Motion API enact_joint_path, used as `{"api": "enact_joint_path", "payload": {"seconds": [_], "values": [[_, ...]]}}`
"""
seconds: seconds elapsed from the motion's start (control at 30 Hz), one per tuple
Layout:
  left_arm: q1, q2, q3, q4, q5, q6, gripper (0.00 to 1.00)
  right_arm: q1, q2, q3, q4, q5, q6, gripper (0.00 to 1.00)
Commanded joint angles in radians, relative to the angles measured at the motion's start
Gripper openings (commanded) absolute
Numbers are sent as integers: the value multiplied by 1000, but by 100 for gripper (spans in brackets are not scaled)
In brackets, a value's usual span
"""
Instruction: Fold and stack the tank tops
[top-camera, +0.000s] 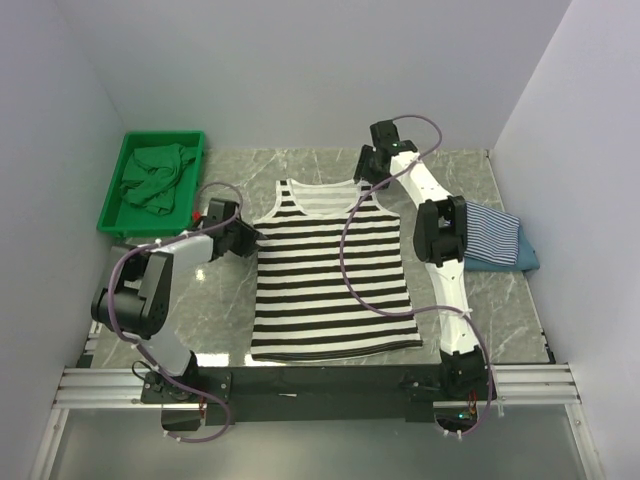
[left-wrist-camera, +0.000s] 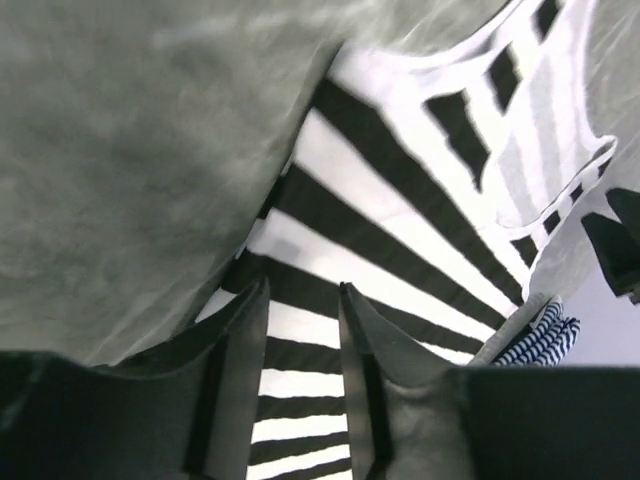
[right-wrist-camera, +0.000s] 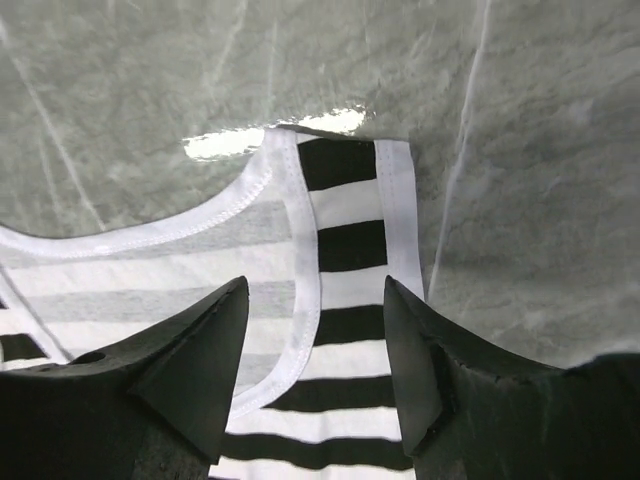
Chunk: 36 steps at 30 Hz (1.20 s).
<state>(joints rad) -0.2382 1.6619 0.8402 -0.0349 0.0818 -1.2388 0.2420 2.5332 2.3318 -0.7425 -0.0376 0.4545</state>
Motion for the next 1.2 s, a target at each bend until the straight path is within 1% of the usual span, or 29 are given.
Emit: {"api": "enact_joint_path", "payload": {"seconds": [0.0, 0.03, 0.07, 0.1, 0.13, 0.17, 0.2, 0.23, 0.27, 0.33, 0.37, 0.4, 0.43, 0.47, 0.5, 0.57, 0.6, 0.67, 0.7, 0.83, 0.93, 0.97, 1.07, 1.17], "values": [[46, -56, 89, -54, -40, 102, 41, 0, -213, -12, 52, 35, -14, 64], [62, -54, 146, -118, -75, 122, 41, 22, -252, -38, 55, 89, -10, 64], [68, -50, 173, -143, -79, 169, 42, 42, -289, -89, 45, 120, -4, 64], [73, -34, 206, -176, -106, 192, 42, 61, -362, -118, 32, 149, 6, 64], [80, -22, 262, -203, -129, 217, 42, 112, -401, -152, 23, 195, 16, 64], [85, 10, 286, -236, -134, 266, 41, 141, -475, -229, 16, 217, 32, 63], [91, 28, 309, -250, -123, 289, 41, 172, -517, -283, 11, 229, 61, 62], [100, 47, 348, -258, -108, 311, 40, 250, -565, -343, 32, 245, 82, 62], [103, 80, 368, -290, -90, 346, 39, 290, -658, -483, 58, 251, 101, 61], [108, 107, 417, -306, -62, 398, 39, 385, -740, -618, 133, 266, 165, 61], [109, 116, 431, -321, -60, 410, 39, 476, -772, -726, 155, 262, 188, 60], [109, 118, 439, -335, -54, 424, 39, 520, -825, -773, 163, 265, 247, 59], [115, 113, 442, -338, -54, 436, 39, 563, -849, -816, 187, 263, 274, 59], [119, 99, 439, -339, -56, 447, 40, 656, -885, -894, 199, 260, 303, 58], [123, 90, 435, -338, -42, 449, 40, 699, -899, -929, 210, 266, 359, 57], [137, 72, 418, -333, -18, 438, 40, 790, -915, -1003, 226, 283, 415, 57], [140, 67, 416, -330, -7, 437, 39, 869, -916, -1022, 224, 292, 441, 57], [140, 50, 422, -342, -8, 444, 40, 934, -900, -1057, 236, 301, 507, 57], [140, 42, 421, -342, -4, 449, 40, 994, -887, -1059, 233, 306, 541, 57], [140, 19, 412, -336, 18, 453, 40, 1100, -780, -997, 201, 337, 579, 56], [140, -2, 389, -327, 36, 453, 39, 1157, -688, -912, 181, 350, 584, 56], [140, -13, 382, -327, 35, 458, 39, 1165, -635, -867, 169, 347, 584, 56], [140, -30, 361, -327, 38, 467, 39, 1188, -553, -804, 141, 350, 589, 56], [140, -36, 350, -330, 36, 476, 38, 1197, -502, -754, 123, 347, 586, 56]]}}
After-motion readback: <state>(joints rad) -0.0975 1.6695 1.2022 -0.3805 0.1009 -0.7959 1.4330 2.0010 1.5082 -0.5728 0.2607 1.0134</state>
